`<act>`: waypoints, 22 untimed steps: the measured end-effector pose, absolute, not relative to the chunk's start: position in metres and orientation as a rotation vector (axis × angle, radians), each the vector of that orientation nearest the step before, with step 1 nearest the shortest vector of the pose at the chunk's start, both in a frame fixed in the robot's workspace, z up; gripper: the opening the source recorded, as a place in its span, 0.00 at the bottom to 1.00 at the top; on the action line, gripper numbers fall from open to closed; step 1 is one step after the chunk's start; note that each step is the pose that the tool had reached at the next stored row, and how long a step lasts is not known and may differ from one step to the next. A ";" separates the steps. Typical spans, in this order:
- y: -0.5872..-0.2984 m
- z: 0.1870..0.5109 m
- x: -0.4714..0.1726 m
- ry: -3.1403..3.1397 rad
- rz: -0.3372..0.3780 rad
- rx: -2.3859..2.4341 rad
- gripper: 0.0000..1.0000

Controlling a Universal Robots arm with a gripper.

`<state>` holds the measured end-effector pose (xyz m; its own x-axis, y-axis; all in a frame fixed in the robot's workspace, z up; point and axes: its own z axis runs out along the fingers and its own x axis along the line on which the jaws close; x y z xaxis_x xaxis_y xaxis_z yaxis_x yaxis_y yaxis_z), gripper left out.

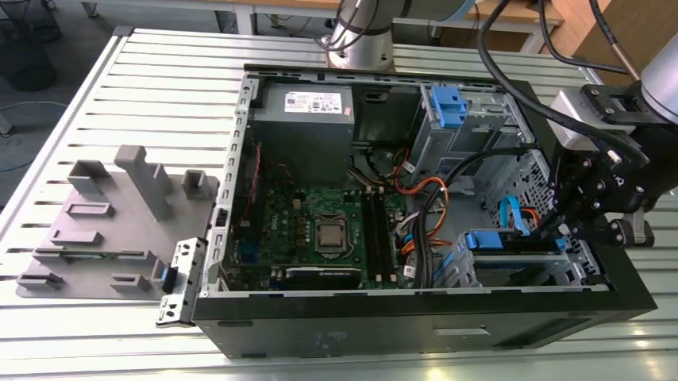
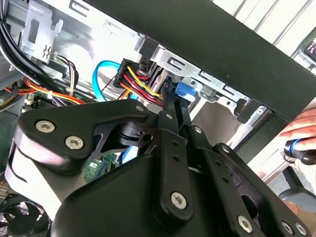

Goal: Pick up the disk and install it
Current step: 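Insert the second disk wire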

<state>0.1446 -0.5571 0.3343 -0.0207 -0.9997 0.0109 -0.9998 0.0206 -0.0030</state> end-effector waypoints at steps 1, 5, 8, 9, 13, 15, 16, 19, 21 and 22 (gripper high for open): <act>-0.557 0.334 0.145 -2.240 0.015 2.194 0.16; -0.557 0.337 0.145 -2.240 0.015 2.194 0.16; -0.557 0.338 0.145 -2.240 0.015 2.195 0.16; -0.557 0.338 0.145 -2.240 0.015 2.195 0.16; -0.557 0.338 0.143 -2.240 0.016 2.194 0.16; -0.557 0.338 0.140 -2.240 0.015 2.194 0.16; -0.557 0.338 0.139 -2.240 0.015 2.194 0.16; -0.557 0.338 0.138 -2.240 0.015 2.194 0.16; -0.557 0.337 0.138 -2.242 0.015 2.192 0.16; -0.557 0.337 0.138 -2.245 0.015 2.190 0.16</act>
<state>0.1379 -0.5571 0.3373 -0.0248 -0.9996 0.0110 -0.9997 0.0247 -0.0031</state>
